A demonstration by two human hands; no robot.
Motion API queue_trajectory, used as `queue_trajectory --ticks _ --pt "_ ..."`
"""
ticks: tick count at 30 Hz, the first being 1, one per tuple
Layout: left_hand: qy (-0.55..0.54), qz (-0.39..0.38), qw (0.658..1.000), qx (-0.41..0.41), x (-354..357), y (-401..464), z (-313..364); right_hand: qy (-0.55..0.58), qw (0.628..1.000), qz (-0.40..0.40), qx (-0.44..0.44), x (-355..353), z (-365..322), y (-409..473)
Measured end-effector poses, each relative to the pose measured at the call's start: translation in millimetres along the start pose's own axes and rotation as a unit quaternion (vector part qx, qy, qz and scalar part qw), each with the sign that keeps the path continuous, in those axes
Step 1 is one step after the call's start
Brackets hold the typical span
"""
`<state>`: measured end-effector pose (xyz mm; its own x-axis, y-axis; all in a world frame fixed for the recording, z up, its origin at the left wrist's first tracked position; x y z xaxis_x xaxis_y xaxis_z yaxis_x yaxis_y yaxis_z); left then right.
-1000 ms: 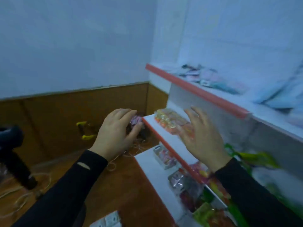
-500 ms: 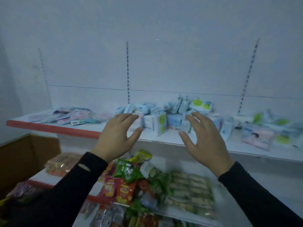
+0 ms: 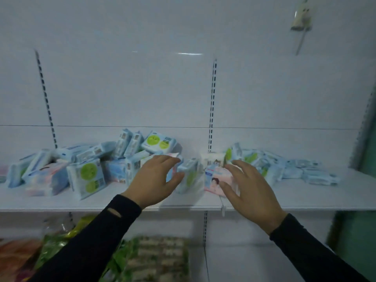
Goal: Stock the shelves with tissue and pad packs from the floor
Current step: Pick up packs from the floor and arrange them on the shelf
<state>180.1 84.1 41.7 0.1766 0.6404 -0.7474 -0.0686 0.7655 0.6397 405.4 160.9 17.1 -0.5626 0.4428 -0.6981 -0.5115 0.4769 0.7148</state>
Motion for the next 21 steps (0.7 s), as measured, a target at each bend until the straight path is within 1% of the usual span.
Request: queue_trajectory --ticks 5,10,14,16,19,21 --pt "0.012 -0.028 0.999 -0.013 41 51 3 0.002 1.0 -0.029 0.012 15 52 21" --pt "0.028 -0.06 0.998 -0.015 72 92 -12 0.01 0.998 -0.055 0.012 36 73 56" --pt "0.046 -0.125 0.991 0.008 93 120 -14 0.003 0.997 -0.081 0.015 48 89 71" --pt "0.037 -0.153 0.987 0.029 103 134 -7 -0.008 0.995 -0.103 0.016 49 97 77" --pt "0.008 -0.234 0.97 0.07 123 142 14 -0.011 0.991 -0.132 0.006 51 98 82" --pt "0.013 -0.264 0.959 0.1 134 143 25 -0.008 0.989 -0.148 -0.009 55 92 81"
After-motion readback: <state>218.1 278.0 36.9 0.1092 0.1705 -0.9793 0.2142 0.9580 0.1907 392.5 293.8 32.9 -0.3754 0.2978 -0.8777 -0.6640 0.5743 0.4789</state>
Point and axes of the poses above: each hand's wrist, its own y-axis towards the middle knuckle, its own x-axis out of the palm, z = x × y, the point moved 5 cm from there along y, towards the middle knuckle, and after that the axes turned 6 degrees about -x, right-handed, at the moved point
